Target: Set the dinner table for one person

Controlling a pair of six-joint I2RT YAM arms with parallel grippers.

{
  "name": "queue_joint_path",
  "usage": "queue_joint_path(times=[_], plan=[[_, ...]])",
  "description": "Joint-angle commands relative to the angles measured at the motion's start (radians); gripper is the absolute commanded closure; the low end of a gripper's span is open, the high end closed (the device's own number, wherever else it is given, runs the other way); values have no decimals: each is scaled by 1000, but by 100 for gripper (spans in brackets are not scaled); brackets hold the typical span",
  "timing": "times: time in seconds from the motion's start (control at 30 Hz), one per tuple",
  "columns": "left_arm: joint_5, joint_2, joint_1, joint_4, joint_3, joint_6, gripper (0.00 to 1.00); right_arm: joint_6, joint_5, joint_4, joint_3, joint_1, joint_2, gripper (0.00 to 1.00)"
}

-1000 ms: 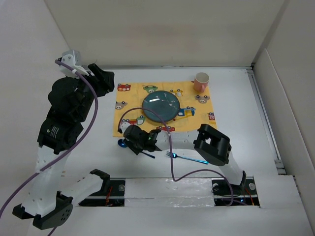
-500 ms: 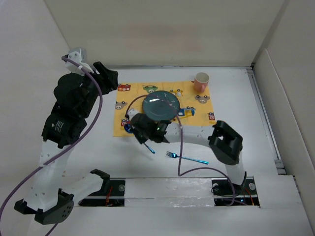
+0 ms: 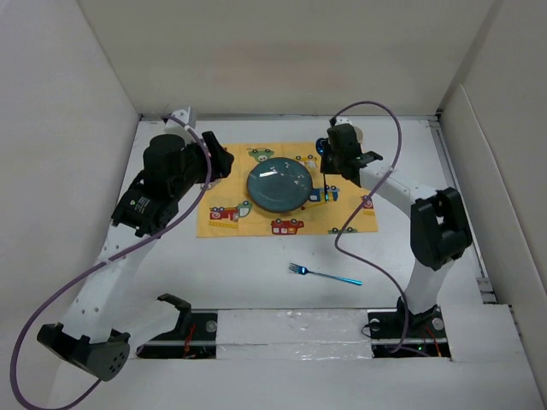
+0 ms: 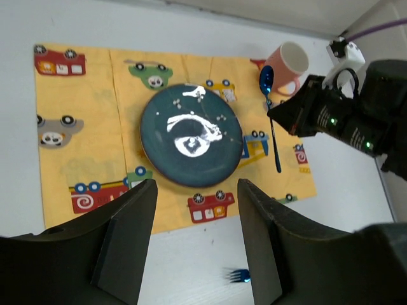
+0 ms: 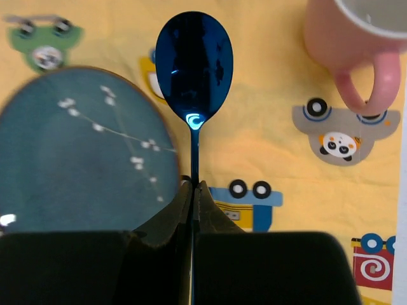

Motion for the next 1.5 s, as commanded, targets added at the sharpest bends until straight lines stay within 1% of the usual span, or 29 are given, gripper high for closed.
queue_joint_path(times=[0.0,0.13,0.27,0.4,0.43,0.47,0.5,0.6,0.7,0.83,0.9,0.93,0.97,1.0,1.03,1.07,1.1,1.13,1.17,1.2,1.23,1.27,1.3,1.37,1.4,1.47], plan=[[60,-19,-3,58,-49,-23,50,-21,-51,-29,39,-31,65,100],[63,-5,-3,69,-57,-24,50,-36,-50,-45,79,-64,129,100],[65,13,-3,84,-54,-21,50,-23,-42,-98,130,-74,203,100],[68,24,-3,86,-58,-20,50,-9,-28,-119,151,-83,235,100],[69,29,-3,88,-60,-20,50,2,-16,-137,169,-83,255,96],[69,29,-3,88,-60,-20,50,3,-16,-138,171,-83,256,96],[71,33,-3,89,-60,-21,50,7,-12,-142,171,-83,259,89],[69,35,-3,89,-60,-20,50,5,-18,-131,157,-92,259,76],[65,33,-3,92,-66,-21,50,0,-18,-131,154,-101,256,72],[63,35,-3,89,-66,-21,50,2,-25,-144,154,-101,233,70],[63,36,-3,86,-62,-21,50,7,-30,-148,142,-101,173,70],[63,38,-3,83,-57,-21,50,11,-25,-147,107,-92,142,70],[63,36,-3,85,-55,-21,50,14,-27,-144,84,-92,65,70],[63,38,-3,85,-52,-23,50,11,-33,-133,52,-82,20,70],[65,38,-3,86,-51,-23,50,7,-42,-128,18,-81,-28,73],[66,35,-3,85,-49,-23,51,-13,-83,-127,-61,-50,-74,78],[68,35,-3,89,-48,-24,52,-22,-117,-130,-108,-32,-175,92],[71,35,-3,94,-45,-24,58,-30,-161,-154,-193,15,-271,100],[71,35,-3,94,-45,-24,62,-29,-200,-154,-233,44,-272,100],[71,39,-3,98,-42,-23,65,-18,-223,-227,-264,75,-316,100],[68,41,-3,97,-31,-20,70,-4,-232,-274,-289,112,-396,100],[66,44,-3,97,-22,-18,80,34,-248,-314,-336,191,-430,100],[60,47,-3,97,-14,-17,84,58,-248,-388,-359,231,-465,100],[57,53,-3,100,12,-12,94,144,-231,-462,-398,306,-537,100],[51,59,-3,104,18,-9,95,167,-228,-527,-428,367,-554,99],[50,67,-3,111,43,-2,95,226,-187,-599,-444,403,-579,86]])
